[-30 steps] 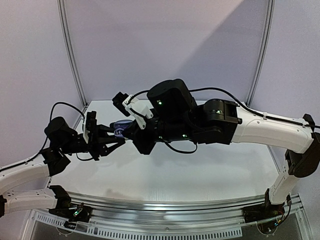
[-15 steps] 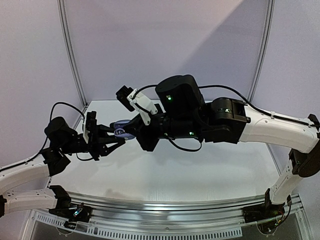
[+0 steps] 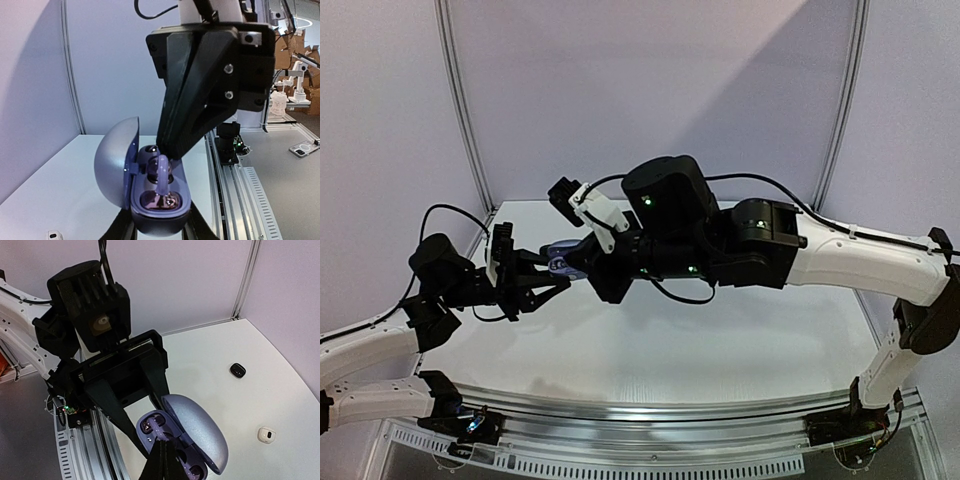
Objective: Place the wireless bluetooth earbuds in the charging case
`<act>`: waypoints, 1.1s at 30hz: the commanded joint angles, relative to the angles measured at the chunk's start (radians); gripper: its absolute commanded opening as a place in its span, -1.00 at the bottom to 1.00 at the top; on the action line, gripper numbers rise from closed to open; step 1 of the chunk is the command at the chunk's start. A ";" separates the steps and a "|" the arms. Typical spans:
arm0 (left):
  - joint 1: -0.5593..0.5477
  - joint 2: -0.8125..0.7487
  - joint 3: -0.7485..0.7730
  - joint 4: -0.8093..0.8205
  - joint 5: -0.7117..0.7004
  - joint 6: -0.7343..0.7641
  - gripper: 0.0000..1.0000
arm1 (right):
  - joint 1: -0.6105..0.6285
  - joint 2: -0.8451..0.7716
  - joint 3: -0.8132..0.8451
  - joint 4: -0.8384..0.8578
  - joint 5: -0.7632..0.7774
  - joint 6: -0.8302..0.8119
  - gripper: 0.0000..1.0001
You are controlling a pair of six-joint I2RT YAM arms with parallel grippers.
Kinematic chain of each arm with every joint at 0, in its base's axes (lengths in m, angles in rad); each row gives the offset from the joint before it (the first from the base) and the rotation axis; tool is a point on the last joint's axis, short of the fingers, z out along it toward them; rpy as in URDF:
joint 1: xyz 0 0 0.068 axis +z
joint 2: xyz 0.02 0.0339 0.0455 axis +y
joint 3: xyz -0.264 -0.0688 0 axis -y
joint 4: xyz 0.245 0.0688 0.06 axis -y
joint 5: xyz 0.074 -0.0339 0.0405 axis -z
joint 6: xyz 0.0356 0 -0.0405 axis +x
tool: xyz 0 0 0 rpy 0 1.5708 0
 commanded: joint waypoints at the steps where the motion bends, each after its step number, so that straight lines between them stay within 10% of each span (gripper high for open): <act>1: -0.019 0.000 0.007 0.015 0.004 0.008 -1.00 | -0.006 0.029 0.020 -0.008 -0.002 -0.006 -1.00; 28: -0.019 -0.008 -0.002 0.007 0.001 0.011 -1.00 | -0.012 -0.038 0.009 0.028 0.035 -0.025 -1.00; 33: -0.019 -0.006 -0.002 0.007 0.002 0.011 -1.00 | -0.020 -0.007 0.024 0.016 0.013 -0.016 -0.72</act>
